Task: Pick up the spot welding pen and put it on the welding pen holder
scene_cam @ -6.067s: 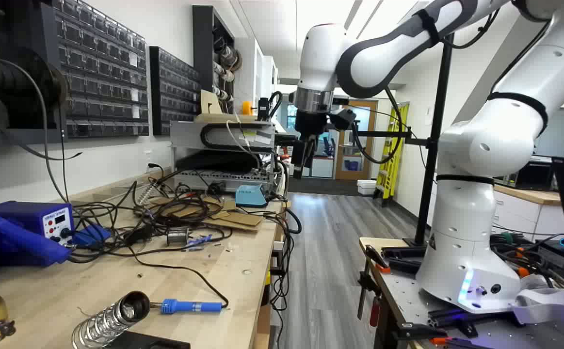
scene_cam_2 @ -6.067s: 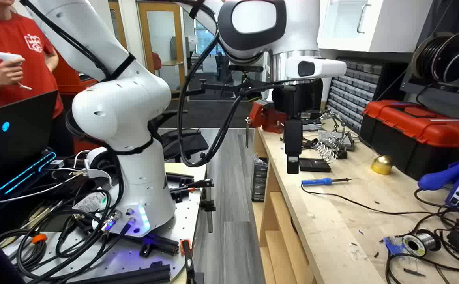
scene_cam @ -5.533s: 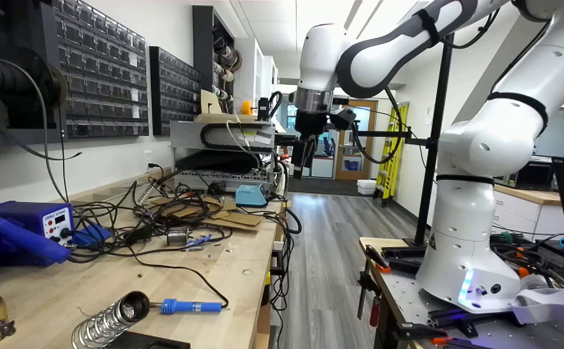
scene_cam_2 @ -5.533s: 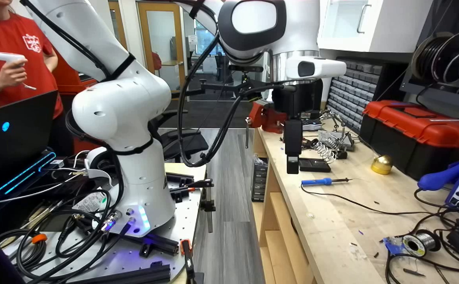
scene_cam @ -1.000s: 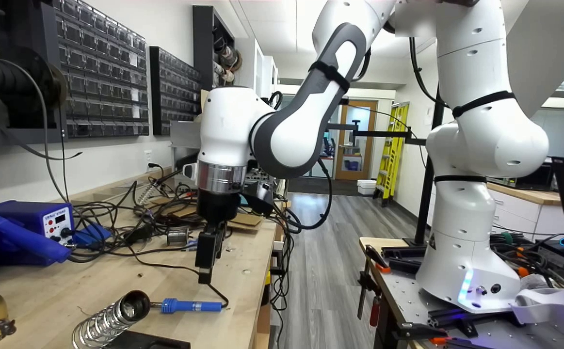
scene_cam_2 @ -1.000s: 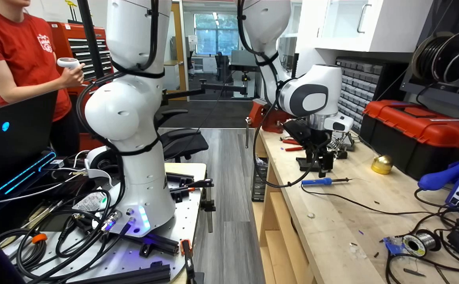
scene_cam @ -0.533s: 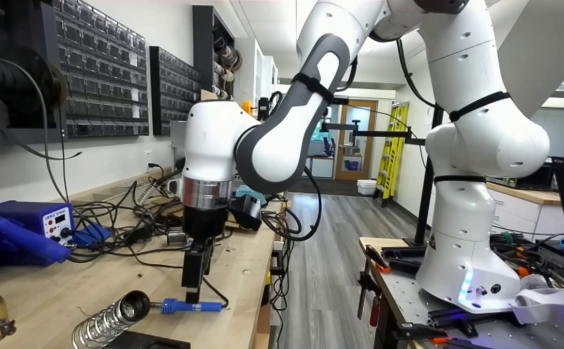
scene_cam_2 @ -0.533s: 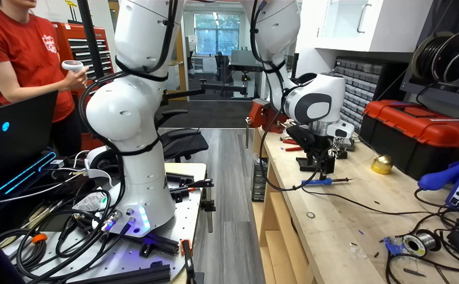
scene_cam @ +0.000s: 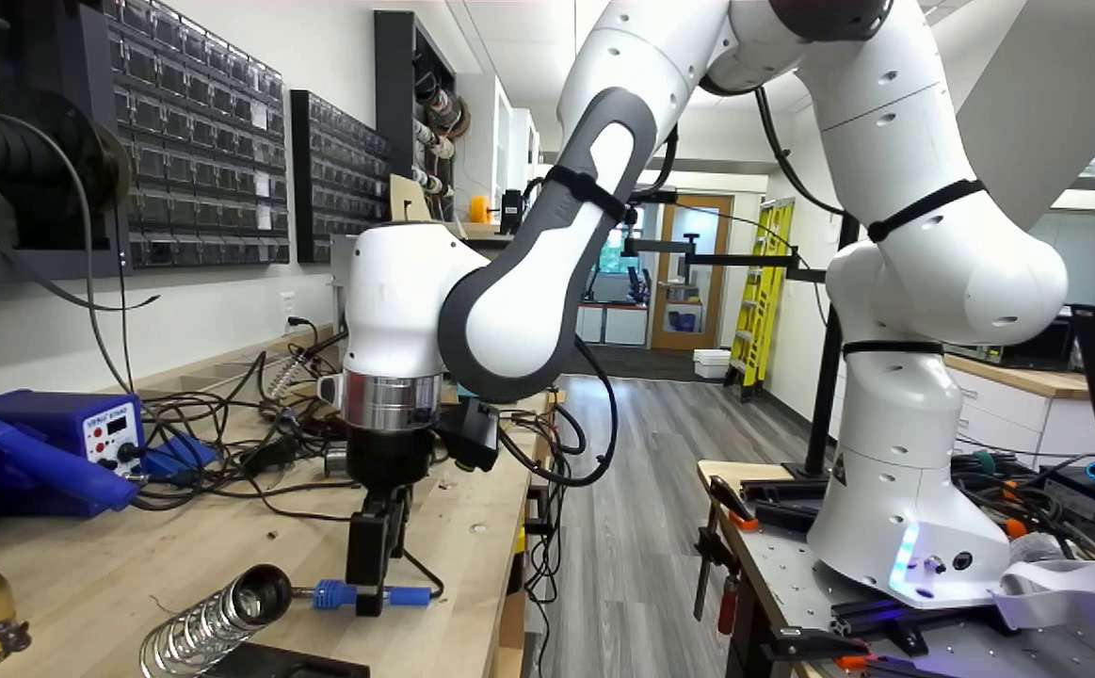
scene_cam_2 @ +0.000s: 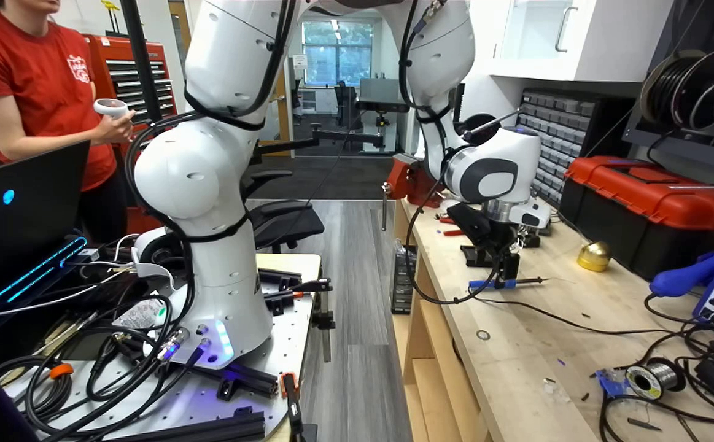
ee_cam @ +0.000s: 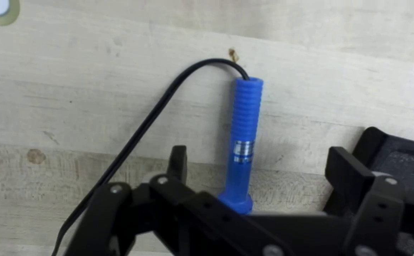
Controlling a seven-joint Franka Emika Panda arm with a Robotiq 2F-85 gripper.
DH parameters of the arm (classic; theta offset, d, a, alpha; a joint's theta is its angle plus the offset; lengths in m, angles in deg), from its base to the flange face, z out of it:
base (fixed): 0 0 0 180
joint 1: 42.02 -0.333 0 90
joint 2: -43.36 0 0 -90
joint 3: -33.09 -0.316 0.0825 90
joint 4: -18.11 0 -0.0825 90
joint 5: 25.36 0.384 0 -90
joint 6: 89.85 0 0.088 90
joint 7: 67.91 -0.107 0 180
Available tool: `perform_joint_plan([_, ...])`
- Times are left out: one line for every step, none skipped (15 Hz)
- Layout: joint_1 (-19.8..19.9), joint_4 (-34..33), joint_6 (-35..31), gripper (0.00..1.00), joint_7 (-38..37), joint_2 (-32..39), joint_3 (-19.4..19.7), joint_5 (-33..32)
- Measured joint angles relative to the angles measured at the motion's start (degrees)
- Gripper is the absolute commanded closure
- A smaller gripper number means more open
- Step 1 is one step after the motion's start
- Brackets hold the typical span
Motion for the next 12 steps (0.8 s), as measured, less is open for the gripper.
perform_joint_plan([0.0, 0.0, 0.0, 0.00, 0.1, 0.2, 0.0, 0.2])
perform_joint_plan([0.0, 0.0, 0.0, 0.00, 0.2, 0.4, 0.0, 0.4])
perform_joint_plan([0.0, 0.0, 0.0, 0.00, 0.3, 0.5, 0.1, 0.5])
perform_joint_plan([0.0, 0.0, 0.0, 0.09, 0.4, 0.6, 0.1, 0.7])
perform_joint_plan([0.1, 0.0, 0.1, 0.26, 0.6, 0.7, 0.1, 1.0])
perform_joint_plan([0.1, 0.0, 0.1, 0.32, 0.8, 0.7, 0.1, 1.1])
perform_joint_plan([0.2, 0.0, 0.1, 0.40, 1.2, 0.7, 0.1, 1.4])
perform_joint_plan([0.3, 0.0, 0.1, 0.46, 1.5, 0.7, 0.1, 1.7])
perform_joint_plan([0.3, 0.0, 0.1, 0.54, 1.7, 0.7, 0.2, 1.8])
perform_joint_plan([0.3, 0.0, 0.1, 0.59, 2.0, 0.7, 0.2, 2.0])
perform_joint_plan([0.4, 0.0, 0.1, 0.65, 2.3, 0.7, 0.2, 2.3])
perform_joint_plan([0.4, 0.0, 0.1, 0.62, 2.7, 0.7, 0.1, 2.6])
